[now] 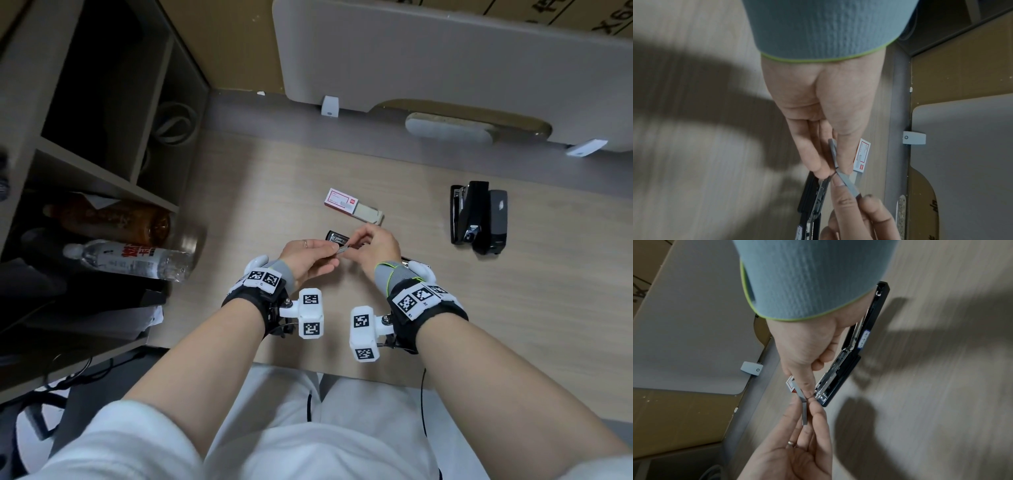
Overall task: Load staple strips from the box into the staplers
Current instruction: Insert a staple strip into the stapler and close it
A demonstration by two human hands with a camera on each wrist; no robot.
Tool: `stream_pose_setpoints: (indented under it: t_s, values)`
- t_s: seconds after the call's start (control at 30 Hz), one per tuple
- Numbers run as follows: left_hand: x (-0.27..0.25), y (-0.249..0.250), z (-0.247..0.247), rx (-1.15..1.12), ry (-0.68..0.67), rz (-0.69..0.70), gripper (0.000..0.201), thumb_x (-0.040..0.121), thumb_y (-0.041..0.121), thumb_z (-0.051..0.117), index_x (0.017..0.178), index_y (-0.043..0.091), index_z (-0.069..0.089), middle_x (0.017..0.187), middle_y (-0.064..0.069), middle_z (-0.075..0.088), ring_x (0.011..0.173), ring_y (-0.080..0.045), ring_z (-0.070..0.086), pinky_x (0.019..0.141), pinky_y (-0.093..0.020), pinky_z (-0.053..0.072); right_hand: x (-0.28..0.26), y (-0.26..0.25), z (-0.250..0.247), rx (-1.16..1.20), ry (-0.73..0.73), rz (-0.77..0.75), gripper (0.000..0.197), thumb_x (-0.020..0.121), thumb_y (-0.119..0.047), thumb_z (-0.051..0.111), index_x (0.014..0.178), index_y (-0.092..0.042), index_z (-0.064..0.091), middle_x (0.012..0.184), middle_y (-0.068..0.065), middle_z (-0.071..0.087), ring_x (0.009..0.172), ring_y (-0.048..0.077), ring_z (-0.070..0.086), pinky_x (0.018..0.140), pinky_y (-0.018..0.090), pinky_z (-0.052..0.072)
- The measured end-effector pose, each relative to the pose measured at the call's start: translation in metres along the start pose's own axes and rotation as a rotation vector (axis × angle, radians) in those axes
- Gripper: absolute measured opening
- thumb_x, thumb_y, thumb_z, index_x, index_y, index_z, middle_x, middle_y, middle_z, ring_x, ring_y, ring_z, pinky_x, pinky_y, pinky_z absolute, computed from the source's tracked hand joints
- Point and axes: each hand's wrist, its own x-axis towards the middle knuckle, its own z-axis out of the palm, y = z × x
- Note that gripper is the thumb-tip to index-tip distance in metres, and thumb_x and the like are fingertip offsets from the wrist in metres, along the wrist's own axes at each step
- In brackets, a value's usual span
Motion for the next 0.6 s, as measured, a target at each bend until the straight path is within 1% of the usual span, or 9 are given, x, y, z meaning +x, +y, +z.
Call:
stream_pose_setpoints:
  t_s: [0.1,0.17,0.27,0.33,0.37,0.43,0.47,0.53,0.6]
  values:
    - [-0.0007,0.0019,-0.0006,-0.007,0.003,-0.011,0.026,0.083,0.006,0.074,0.107,-0.003,0.068,0.08,-0.014,0.074,0.062,-0.014,0.069,0.06,-0.021,0.059,0.0025,0.0045,0.0013,-0.054,-0.014,0.012,0.032,0.055,-0.016,0.088,0.056,-0.028,0.058,0.063,-0.01,0.06,0.051,0.008,0.045,0.059,0.026,0.041]
    - [-0.001,0.0029,-0.001,-0.015,0.012,-0.015,0.026,0.083,0.006,0.075,0.107,-0.002,0.069,0.076,-0.013,0.073,0.06,-0.013,0.068,0.06,-0.021,0.058,0.0033,0.0075,0.001,-0.093,-0.036,0.019,0.031,0.058,-0.015,0.087,0.056,-0.03,0.06,0.06,-0.01,0.059,0.05,0.006,0.043,0.06,0.024,0.04]
    - [0.001,0.0037,-0.0009,-0.02,0.046,0.002,0.023,0.082,0.004,0.075,0.104,-0.001,0.07,0.072,-0.011,0.071,0.058,-0.012,0.066,0.06,-0.02,0.058,0.002,0.0105,0.0008,-0.119,-0.042,0.05,0.027,0.062,-0.011,0.079,0.058,-0.033,0.064,0.061,-0.011,0.062,0.051,0.004,0.046,0.064,0.024,0.044]
    - [0.0023,0.0033,-0.0014,0.011,0.077,0.029,0.02,0.081,0.004,0.074,0.101,0.0,0.071,0.07,-0.009,0.069,0.056,-0.012,0.064,0.062,-0.021,0.059,-0.0001,0.0095,0.0031,-0.077,-0.028,0.069,0.02,0.062,-0.012,0.072,0.062,-0.031,0.065,0.068,-0.008,0.069,0.052,0.003,0.049,0.066,0.026,0.046]
    - [0.0028,0.0027,-0.0017,0.035,0.086,0.043,0.02,0.081,0.004,0.074,0.101,-0.001,0.071,0.07,-0.009,0.069,0.056,-0.012,0.063,0.064,-0.021,0.06,-0.0003,0.0086,0.0047,-0.033,-0.033,0.077,0.017,0.061,-0.015,0.071,0.066,-0.031,0.065,0.072,-0.005,0.071,0.054,0.004,0.052,0.068,0.029,0.048]
    - [0.0035,0.0016,-0.0006,0.073,0.081,0.073,0.023,0.081,0.004,0.073,0.103,-0.001,0.071,0.071,-0.009,0.069,0.056,-0.013,0.061,0.069,-0.023,0.06,-0.0006,0.0056,0.0068,-0.004,-0.103,0.095,0.017,0.063,-0.02,0.077,0.074,-0.03,0.068,0.077,-0.006,0.072,0.063,0.006,0.059,0.074,0.033,0.052]
    - [0.0042,0.001,0.0,0.079,0.078,0.088,0.024,0.081,0.004,0.074,0.104,-0.001,0.071,0.072,-0.009,0.07,0.056,-0.013,0.062,0.07,-0.023,0.06,-0.0001,0.0054,0.0072,-0.028,-0.137,0.1,0.019,0.065,-0.023,0.081,0.078,-0.03,0.07,0.077,-0.008,0.071,0.066,0.006,0.061,0.076,0.031,0.053]
    - [0.007,0.0,0.0007,0.076,0.088,0.107,0.025,0.08,0.003,0.074,0.105,0.0,0.07,0.076,-0.01,0.072,0.056,-0.014,0.062,0.071,-0.024,0.06,0.0012,0.0072,0.006,-0.083,-0.147,0.095,0.02,0.066,-0.03,0.085,0.083,-0.031,0.074,0.078,-0.008,0.072,0.069,0.006,0.062,0.077,0.027,0.053]
    - [0.0088,-0.0007,-0.0001,0.083,0.099,0.118,0.025,0.08,0.003,0.075,0.104,0.001,0.07,0.078,-0.012,0.072,0.054,-0.014,0.062,0.072,-0.026,0.06,0.0014,0.0097,0.0056,-0.107,-0.139,0.081,0.021,0.066,-0.034,0.086,0.084,-0.03,0.076,0.08,-0.007,0.074,0.07,0.006,0.064,0.079,0.028,0.055]
